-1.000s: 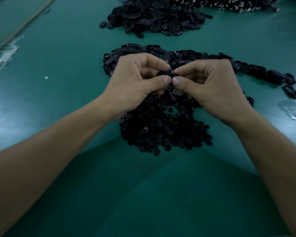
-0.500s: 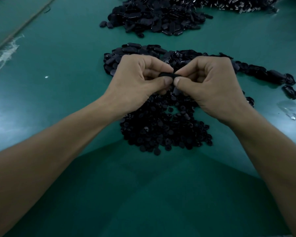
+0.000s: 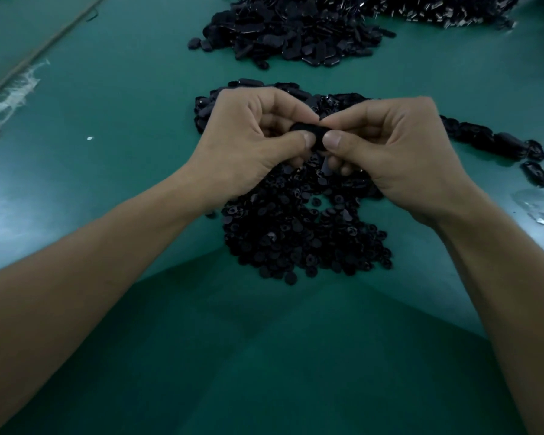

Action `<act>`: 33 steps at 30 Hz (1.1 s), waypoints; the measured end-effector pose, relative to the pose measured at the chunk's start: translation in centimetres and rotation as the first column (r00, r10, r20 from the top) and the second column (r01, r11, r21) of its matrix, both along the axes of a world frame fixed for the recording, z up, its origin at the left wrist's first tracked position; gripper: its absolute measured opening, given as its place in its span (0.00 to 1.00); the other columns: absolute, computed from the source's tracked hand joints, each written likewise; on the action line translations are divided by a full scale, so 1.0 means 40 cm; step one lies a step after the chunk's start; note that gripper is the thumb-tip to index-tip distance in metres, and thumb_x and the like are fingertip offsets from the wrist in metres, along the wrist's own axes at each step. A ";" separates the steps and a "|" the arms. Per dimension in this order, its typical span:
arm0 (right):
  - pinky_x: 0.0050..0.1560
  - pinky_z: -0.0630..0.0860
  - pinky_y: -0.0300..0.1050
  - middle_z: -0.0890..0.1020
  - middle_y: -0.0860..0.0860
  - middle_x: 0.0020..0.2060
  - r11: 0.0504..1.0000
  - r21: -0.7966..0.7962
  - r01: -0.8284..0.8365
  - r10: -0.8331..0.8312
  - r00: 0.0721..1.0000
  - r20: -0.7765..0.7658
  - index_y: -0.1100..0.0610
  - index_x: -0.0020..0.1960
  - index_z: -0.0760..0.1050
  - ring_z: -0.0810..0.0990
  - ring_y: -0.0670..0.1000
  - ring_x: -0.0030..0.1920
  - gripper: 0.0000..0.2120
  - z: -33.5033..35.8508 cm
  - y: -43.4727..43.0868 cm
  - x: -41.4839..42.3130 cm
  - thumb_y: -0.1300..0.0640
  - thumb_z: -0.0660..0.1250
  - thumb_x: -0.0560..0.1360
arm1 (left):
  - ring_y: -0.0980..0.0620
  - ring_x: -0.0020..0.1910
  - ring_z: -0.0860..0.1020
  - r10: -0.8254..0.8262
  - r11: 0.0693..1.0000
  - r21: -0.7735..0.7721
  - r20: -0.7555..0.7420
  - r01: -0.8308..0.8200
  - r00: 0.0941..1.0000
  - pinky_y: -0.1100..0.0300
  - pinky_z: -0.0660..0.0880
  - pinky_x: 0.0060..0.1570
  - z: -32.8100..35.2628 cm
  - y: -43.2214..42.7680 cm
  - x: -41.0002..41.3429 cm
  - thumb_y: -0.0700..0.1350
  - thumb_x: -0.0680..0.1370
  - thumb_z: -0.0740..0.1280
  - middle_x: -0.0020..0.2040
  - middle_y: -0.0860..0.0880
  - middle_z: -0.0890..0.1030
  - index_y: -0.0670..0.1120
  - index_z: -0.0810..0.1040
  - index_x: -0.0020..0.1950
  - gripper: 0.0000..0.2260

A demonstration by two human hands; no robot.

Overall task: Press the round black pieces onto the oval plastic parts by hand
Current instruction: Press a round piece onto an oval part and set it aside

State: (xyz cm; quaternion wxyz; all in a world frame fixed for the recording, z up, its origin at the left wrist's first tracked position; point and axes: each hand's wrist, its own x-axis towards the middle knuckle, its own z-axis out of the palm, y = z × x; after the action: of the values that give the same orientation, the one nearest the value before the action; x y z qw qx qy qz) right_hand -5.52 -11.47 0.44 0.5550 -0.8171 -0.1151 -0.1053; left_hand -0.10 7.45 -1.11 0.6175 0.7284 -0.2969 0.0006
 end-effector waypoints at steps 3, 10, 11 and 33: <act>0.38 0.79 0.35 0.86 0.51 0.38 0.992 -0.027 0.127 -0.127 0.992 0.014 0.55 0.55 0.82 0.85 0.48 0.37 0.09 -0.002 -0.003 0.013 0.65 0.67 0.79 | 0.51 0.36 0.84 0.084 0.996 -0.008 -0.029 -0.084 0.996 0.59 0.82 0.40 -0.005 0.005 0.013 0.35 0.75 0.73 0.35 0.50 0.85 0.45 0.82 0.48 0.06; 0.51 0.71 0.31 0.82 0.50 0.49 0.732 -0.589 0.342 -0.345 0.932 0.113 0.56 0.63 0.81 0.78 0.47 0.48 0.16 -0.050 -0.054 0.022 0.50 0.69 0.79 | 0.51 0.35 0.84 0.407 0.912 0.015 -0.142 -0.409 0.902 0.58 0.82 0.43 -0.033 0.054 0.079 0.36 0.75 0.73 0.34 0.51 0.84 0.47 0.84 0.48 0.06; 0.56 0.73 0.39 0.82 0.53 0.52 0.712 -0.628 0.315 -0.335 0.938 0.090 0.56 0.64 0.80 0.79 0.51 0.54 0.18 -0.054 -0.055 0.025 0.47 0.69 0.78 | 0.52 0.34 0.84 0.422 0.906 0.030 -0.133 -0.422 0.897 0.59 0.81 0.42 -0.035 0.058 0.085 0.36 0.75 0.73 0.33 0.52 0.84 0.48 0.83 0.47 0.07; 0.63 0.66 0.46 0.71 0.52 0.53 0.702 -0.654 0.283 -0.292 0.951 0.099 0.47 0.61 0.80 0.69 0.55 0.61 0.15 -0.052 -0.044 0.025 0.49 0.73 0.75 | 0.68 0.45 0.80 0.464 0.821 0.288 0.167 -0.493 0.870 0.72 0.76 0.55 -0.055 0.069 0.093 0.43 0.78 0.70 0.50 0.58 0.83 0.48 0.78 0.70 0.20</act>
State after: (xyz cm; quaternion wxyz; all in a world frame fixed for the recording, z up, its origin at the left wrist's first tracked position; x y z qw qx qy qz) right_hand -4.52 -13.25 -1.65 0.2075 -0.9684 -0.0126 -0.1378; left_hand 3.60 10.22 -3.32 0.4566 0.8692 -0.1281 0.1399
